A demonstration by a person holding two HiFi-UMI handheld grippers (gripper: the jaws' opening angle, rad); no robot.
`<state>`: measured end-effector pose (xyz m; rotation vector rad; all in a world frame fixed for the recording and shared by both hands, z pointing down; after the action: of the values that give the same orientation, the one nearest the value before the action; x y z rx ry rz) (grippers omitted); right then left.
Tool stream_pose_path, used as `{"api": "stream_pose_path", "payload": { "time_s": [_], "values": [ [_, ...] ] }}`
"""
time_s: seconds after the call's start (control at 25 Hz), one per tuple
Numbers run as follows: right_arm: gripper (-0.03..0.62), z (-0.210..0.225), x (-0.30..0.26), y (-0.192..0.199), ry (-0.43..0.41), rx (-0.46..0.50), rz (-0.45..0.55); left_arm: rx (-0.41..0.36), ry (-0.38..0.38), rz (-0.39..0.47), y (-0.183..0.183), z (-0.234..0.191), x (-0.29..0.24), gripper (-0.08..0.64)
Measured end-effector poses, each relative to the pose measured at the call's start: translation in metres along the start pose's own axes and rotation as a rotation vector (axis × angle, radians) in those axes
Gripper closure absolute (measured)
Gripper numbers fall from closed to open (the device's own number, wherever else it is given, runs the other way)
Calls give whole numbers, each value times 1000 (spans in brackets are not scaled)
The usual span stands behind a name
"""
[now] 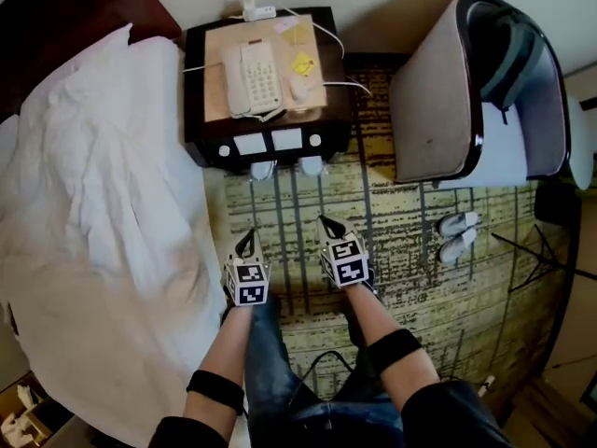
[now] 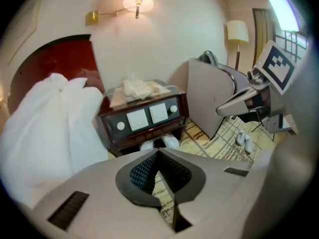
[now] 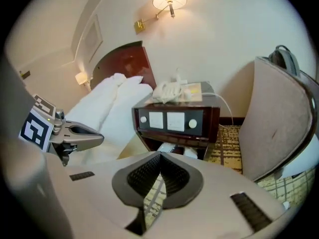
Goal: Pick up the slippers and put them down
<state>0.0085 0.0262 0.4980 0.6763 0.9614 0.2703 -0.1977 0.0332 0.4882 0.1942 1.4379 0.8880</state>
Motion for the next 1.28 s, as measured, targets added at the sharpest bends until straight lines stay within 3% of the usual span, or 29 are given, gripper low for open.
{"api": "stream_pose_path", "payload": {
  "time_s": [0.32,0.72,1.28],
  "values": [
    [591,-38,130,-103,9,73,93,41,29,112,-101,-25,154,560],
    [591,-73,256,-164,9,168,191,131,24,210,-140,-49,276,560],
    [591,-95,337,-137,49,159,241,179,49,286,-148,-57,334,560]
  ]
}}
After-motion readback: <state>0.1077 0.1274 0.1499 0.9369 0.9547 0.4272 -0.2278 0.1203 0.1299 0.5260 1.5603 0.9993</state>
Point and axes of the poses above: the fingertips, and each gripper's own axes: x backward along the fingers, z to its right, y out of its underside, the point moved 5 cm from there along x, backward along the fingers, and after that the axes turned 10 degrees about -y, right-handed, at the moved point
